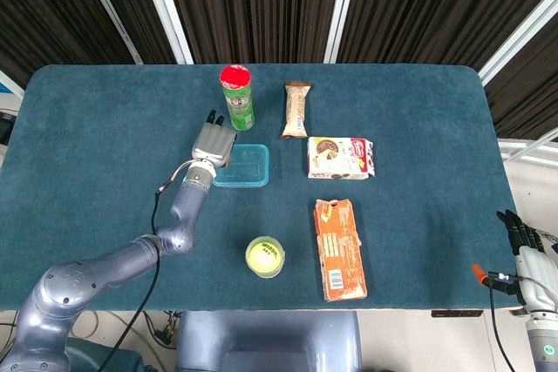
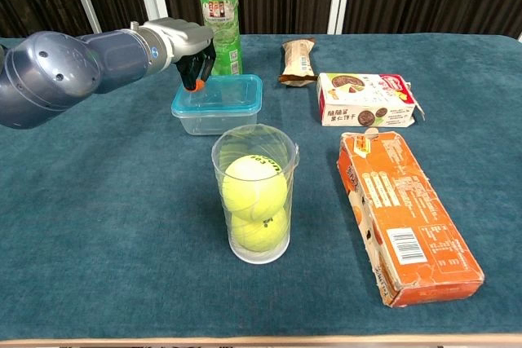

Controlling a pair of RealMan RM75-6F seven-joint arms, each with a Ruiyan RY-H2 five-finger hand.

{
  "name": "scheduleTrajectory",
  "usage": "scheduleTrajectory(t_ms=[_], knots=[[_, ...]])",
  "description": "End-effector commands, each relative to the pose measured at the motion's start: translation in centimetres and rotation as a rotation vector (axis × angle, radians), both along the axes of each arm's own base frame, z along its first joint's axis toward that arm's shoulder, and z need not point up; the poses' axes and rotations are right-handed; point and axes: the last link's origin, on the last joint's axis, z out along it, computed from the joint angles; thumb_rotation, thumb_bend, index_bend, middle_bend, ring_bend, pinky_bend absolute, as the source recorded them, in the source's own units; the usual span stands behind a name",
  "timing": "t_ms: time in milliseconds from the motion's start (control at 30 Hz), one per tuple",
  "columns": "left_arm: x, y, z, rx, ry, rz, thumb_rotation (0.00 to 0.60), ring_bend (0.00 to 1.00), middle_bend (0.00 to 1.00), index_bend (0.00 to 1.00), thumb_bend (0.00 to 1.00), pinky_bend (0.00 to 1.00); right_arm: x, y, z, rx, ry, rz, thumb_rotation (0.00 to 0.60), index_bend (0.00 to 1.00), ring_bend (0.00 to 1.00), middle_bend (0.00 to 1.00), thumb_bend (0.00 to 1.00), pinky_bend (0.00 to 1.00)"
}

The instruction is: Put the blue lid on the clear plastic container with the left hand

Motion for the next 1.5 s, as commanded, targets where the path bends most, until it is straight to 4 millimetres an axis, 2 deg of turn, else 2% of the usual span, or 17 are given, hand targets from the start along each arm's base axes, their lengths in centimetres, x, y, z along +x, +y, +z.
scheduleTrajectory(t_ms=[33,300,533,700,767,900,1033,1500], knots=[[-0.1,0.0,-0.1,-0.001,0.000,0.001,0.600,0.12,0.52,0.66,0.50,0.05,0.0,0.0,0.0,0.000,-0.001,-0.001,0.600,0.07,0.00,0.00,0.29,0.00],[-0.1,-0.2,-0.1,-0.002,0.000,-0.007,0.600,0.12,0.52,0.66,0.50,0.05,0.0,0.0,0.0,-0.001,0.000,-0.002,0.600,0.07,0.00,0.00,0.29,0.00],[1.3,-0.5,1.1,0.022,-0.041,-0.044,0.600,0.12,0.52,0.66,0.50,0.05,0.0,0.0,0.0,0.000,0.001,-0.002,0.600,0.07,0.00,0.00,0.29,0.00],[2.1,-1.1,2.1,0.026,-0.070,-0.059,0.600,0.12,0.52,0.66,0.50,0.05,0.0,0.0,0.0,0.002,0.002,-0.001,0.600,0.07,0.00,0.00,0.29,0.00],[2.6,-2.4,2.3,0.005,-0.081,-0.088,0.600,0.12,0.52,0.66,0.50,0.05,0.1,0.0,0.0,0.002,0.004,0.001,0.600,0.07,0.00,0.00,0.29,0.00],[2.1,-4.6,2.8,-0.043,-0.083,-0.087,0.600,0.12,0.52,0.66,0.50,0.05,0.1,0.0,0.0,0.002,0.006,0.001,0.600,0.07,0.00,0.00,0.29,0.00],[1.7,-5.7,3.1,-0.070,-0.070,-0.078,0.600,0.12,0.52,0.66,0.50,0.05,0.1,0.1,-0.1,0.005,0.008,0.000,0.600,0.07,0.00,0.00,0.29,0.00],[-0.2,-6.3,2.8,-0.103,-0.038,-0.036,0.600,0.12,0.53,0.66,0.50,0.05,0.1,0.1,0.0,0.003,0.007,-0.003,0.600,0.07,0.00,0.00,0.29,0.00]])
